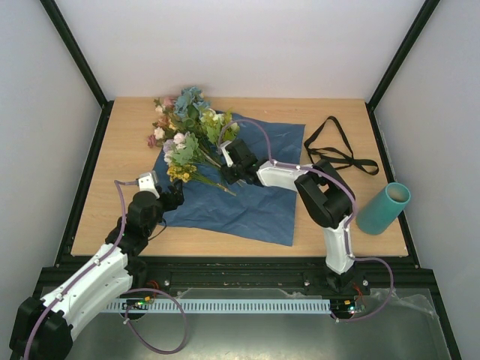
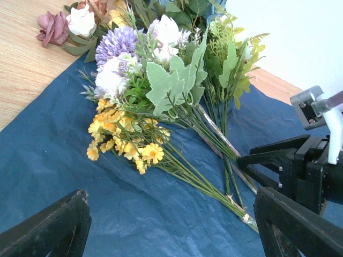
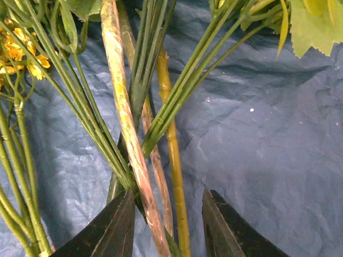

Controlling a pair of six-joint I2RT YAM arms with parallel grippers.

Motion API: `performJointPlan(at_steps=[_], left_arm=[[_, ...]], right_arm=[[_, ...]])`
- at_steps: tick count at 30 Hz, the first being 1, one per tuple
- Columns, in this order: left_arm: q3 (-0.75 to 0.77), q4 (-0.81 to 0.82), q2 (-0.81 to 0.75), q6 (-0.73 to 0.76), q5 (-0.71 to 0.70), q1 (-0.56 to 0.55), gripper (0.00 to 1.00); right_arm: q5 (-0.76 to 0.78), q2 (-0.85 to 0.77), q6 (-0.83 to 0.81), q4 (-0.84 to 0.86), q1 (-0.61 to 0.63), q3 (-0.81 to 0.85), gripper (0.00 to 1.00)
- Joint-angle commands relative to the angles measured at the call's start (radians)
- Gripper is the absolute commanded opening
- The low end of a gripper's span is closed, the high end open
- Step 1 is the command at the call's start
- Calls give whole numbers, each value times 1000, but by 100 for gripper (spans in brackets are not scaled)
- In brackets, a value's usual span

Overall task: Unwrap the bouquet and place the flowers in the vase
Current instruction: Pick up the fake flower from the wrapping paper.

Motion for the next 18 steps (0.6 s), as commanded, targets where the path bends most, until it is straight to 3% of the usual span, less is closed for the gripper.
performJointPlan(at_steps=[1,6,13,18], left_arm=[[-4,0,-8,-6,-13,4,85],[-6,1,-7,-6,-10,4,85],[-4,6,-4,-5,-1,4,85],[-3,3,-6,-4,-2,4,85]], right_arm=[[27,38,-21,-44,5,54,32],[17,67,-26,-60,6,90,27],[-49,65,-49,-70,5,102,8],[-52,23,-47,-50,6,87,1]])
